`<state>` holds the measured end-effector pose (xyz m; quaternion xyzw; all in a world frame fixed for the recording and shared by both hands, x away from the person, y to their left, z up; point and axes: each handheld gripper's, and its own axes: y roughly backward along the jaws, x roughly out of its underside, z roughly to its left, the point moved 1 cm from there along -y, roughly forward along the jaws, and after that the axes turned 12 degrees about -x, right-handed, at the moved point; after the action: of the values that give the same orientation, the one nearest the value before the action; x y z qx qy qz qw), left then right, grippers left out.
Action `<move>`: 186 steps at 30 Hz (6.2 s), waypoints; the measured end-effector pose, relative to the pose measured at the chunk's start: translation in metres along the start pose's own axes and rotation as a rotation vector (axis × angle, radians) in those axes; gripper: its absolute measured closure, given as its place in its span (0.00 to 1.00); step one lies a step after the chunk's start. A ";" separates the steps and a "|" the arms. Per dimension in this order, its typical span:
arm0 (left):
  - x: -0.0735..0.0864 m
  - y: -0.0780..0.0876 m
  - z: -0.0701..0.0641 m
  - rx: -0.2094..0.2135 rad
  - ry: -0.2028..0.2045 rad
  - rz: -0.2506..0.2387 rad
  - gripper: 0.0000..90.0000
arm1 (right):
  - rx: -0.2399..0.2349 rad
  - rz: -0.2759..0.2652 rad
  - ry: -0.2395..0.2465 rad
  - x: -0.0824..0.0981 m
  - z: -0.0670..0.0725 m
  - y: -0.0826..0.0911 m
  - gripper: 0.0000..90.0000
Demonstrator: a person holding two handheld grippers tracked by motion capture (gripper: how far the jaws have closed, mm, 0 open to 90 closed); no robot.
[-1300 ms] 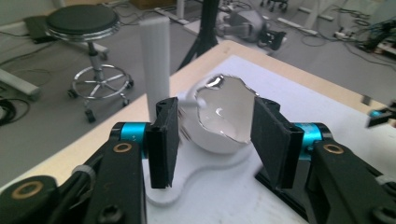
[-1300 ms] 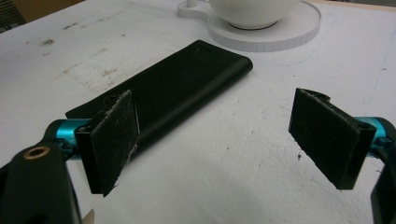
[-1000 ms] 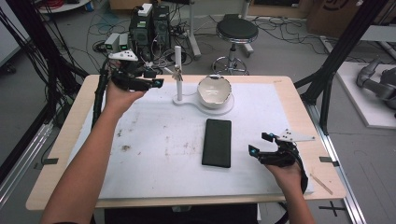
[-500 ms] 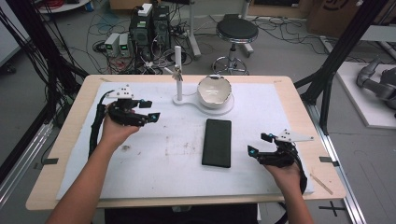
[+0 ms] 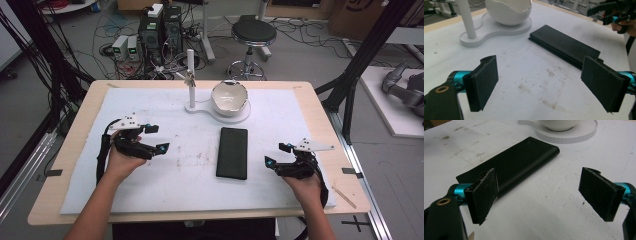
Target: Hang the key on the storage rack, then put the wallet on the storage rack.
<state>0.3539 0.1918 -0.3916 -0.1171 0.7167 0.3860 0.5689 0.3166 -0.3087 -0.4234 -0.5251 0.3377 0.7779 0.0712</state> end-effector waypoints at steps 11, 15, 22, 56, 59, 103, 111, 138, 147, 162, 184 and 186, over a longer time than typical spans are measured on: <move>0.017 0.004 -0.003 -0.023 0.001 -0.009 0.10 | 0.010 0.012 -0.005 -0.001 -0.001 -0.005 0.18; 0.023 0.005 -0.002 0.006 0.007 0.007 0.08 | 0.012 0.013 -0.010 -0.002 0.000 -0.006 0.18; 0.024 0.011 0.003 0.008 0.027 -0.007 0.08 | 0.013 0.025 -0.010 -0.001 0.000 -0.007 0.18; 0.027 0.014 0.000 -0.078 -0.046 0.014 0.08 | -0.071 0.091 -0.078 -0.009 0.018 -0.041 0.18; 0.028 0.013 0.001 -0.078 -0.040 0.017 0.08 | -0.112 0.112 -0.121 -0.008 0.017 -0.051 0.18; 0.031 0.007 -0.004 -0.096 -0.071 0.065 0.08 | -0.121 0.133 -0.182 0.003 0.026 -0.076 0.93; 0.031 0.008 -0.003 -0.089 -0.066 0.060 0.08 | -0.157 0.101 -0.126 -0.007 0.031 -0.068 0.95; 0.014 0.003 -0.017 0.129 -0.057 -0.033 0.08 | -0.195 0.140 0.461 -0.059 0.117 -0.047 0.96; 0.003 -0.010 -0.027 0.239 -0.074 -0.051 0.12 | -0.255 0.161 0.555 -0.059 0.133 -0.056 0.96; 0.002 -0.021 -0.033 0.356 -0.122 -0.002 0.56 | -0.331 0.130 0.577 -0.058 0.134 -0.054 0.96; -0.003 -0.016 -0.038 0.402 -0.139 -0.041 0.81 | -0.333 0.072 0.561 -0.059 0.127 -0.048 0.95; -0.004 -0.015 -0.041 0.385 -0.141 -0.050 0.82 | -0.303 0.062 0.541 -0.059 0.124 -0.049 0.93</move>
<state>0.3347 0.1527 -0.3920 0.0031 0.7326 0.2347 0.6390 0.2699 -0.1832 -0.3673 -0.7073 0.2402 0.6532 -0.1240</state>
